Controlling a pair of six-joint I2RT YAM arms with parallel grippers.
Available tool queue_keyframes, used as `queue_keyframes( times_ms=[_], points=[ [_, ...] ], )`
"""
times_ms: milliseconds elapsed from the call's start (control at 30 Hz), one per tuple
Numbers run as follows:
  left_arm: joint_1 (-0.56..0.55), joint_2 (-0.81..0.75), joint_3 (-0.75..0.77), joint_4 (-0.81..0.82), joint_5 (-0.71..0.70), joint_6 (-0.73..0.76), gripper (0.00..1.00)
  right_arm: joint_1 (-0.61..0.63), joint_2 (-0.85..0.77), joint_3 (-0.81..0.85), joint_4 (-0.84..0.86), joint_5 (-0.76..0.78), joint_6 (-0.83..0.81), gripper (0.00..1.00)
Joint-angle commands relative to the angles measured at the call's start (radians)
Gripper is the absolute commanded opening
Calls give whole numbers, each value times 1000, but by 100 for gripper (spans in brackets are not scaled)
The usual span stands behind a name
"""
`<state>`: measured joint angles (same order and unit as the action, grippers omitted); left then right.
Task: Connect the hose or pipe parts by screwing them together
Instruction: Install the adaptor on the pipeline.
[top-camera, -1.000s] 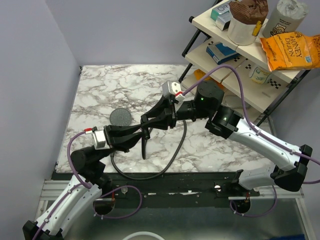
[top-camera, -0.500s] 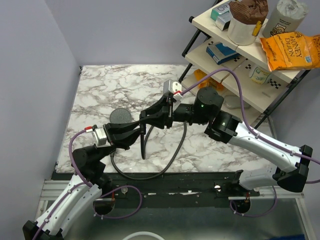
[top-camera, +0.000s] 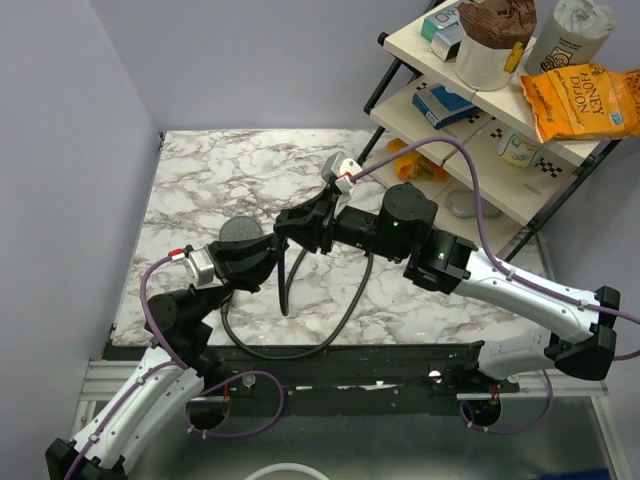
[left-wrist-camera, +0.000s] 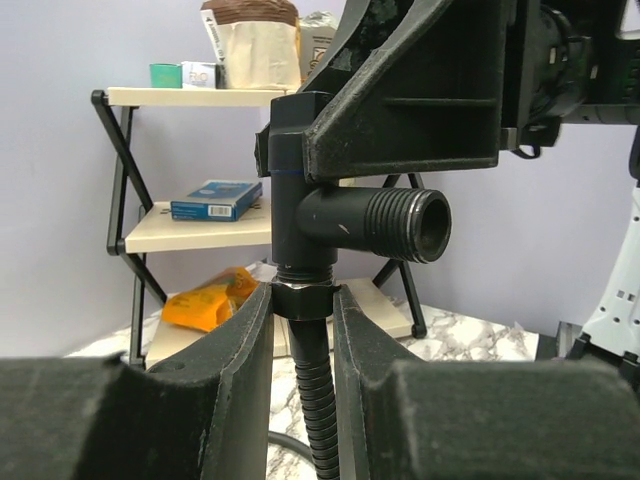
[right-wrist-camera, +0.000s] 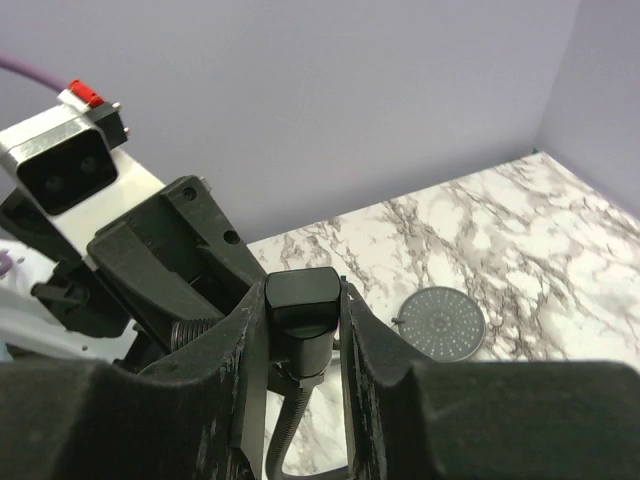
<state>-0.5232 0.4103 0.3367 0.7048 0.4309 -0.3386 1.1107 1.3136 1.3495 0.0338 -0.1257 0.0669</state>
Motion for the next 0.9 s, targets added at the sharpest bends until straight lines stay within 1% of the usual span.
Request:
queue_keyframes(
  times_ms=[0, 33, 100, 133, 200, 233, 267, 333, 467, 600, 700, 733, 800, 867],
  points=[
    [-1, -16, 87, 147, -29, 10, 0, 44, 73, 31, -189, 199, 10, 1],
    [-1, -13, 88, 145, -32, 12, 0, 57, 79, 39, -195, 249, 8, 1],
    [0, -10, 90, 147, -40, 12, 0, 83, 98, 59, -212, 284, 16, 1],
    [-1, -10, 90, 148, -44, 13, 0, 90, 104, 66, -221, 338, 25, 1],
    [0, -5, 90, 150, -63, 15, 0, 115, 116, 86, -242, 389, 39, 1],
    [-1, -4, 90, 150, -69, 16, 0, 124, 125, 91, -247, 449, 45, 1],
    [0, -2, 90, 148, -73, 21, 0, 138, 131, 97, -262, 463, 47, 1],
    [-1, -1, 94, 144, -87, 29, 0, 147, 148, 140, -297, 529, 68, 1],
    [-1, -2, 101, 130, -109, 38, 0, 159, 209, 233, -452, 639, 143, 1],
    [2, -10, 102, 125, -116, 36, 0, 181, 255, 313, -552, 707, 204, 1],
    [2, -13, 102, 125, -116, 30, 0, 213, 295, 385, -609, 779, 208, 1],
    [0, -11, 102, 127, -115, 29, 0, 221, 306, 402, -623, 796, 211, 2],
    [2, -11, 101, 133, -110, 24, 0, 228, 322, 447, -656, 785, 227, 11],
    [2, -13, 96, 139, -106, 20, 0, 230, 331, 464, -666, 764, 235, 16]
  ],
)
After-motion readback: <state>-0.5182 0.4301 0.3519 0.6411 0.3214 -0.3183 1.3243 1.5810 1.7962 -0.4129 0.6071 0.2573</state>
